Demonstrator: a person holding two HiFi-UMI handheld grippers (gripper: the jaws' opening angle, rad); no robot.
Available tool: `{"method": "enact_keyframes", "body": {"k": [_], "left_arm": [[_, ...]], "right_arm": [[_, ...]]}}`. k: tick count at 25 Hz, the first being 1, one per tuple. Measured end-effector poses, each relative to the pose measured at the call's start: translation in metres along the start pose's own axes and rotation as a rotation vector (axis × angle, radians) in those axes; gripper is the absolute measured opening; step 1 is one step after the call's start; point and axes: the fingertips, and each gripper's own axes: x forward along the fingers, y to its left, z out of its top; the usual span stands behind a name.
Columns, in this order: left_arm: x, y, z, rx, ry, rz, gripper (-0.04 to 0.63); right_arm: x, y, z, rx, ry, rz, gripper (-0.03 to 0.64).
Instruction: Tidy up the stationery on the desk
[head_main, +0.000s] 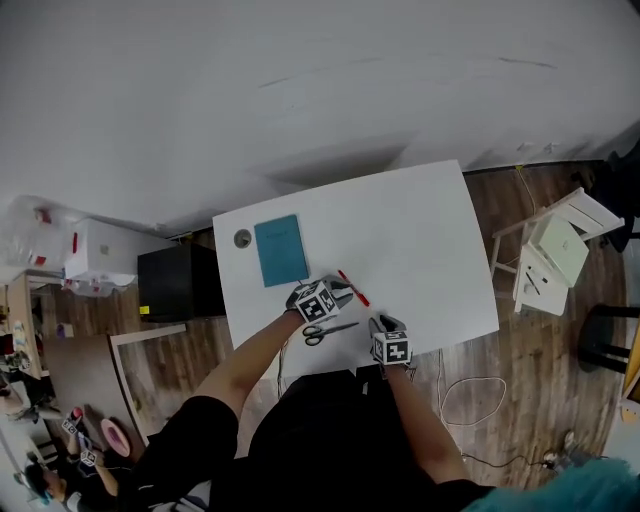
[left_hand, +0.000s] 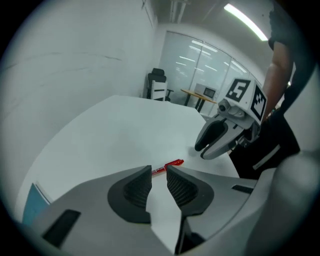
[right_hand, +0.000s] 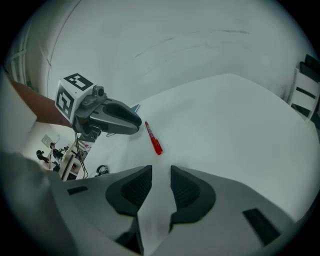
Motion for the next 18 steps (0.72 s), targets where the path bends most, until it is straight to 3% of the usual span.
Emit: {"method": "enact_keyframes", "body": {"k": [8, 18], "left_arm": [[0.015, -0.007, -0.009, 0.311, 0.153, -0.054, 0.089], [0.024, 0.002, -0.003, 0.309, 0.171, -0.077, 0.089]], "right_arm": [[0.003, 0.009, 0.000, -0.015, -0.002, 0.037, 0.129], [0.002, -0.004, 0.013, -0.027, -0.007, 0.039, 0.129]]}}
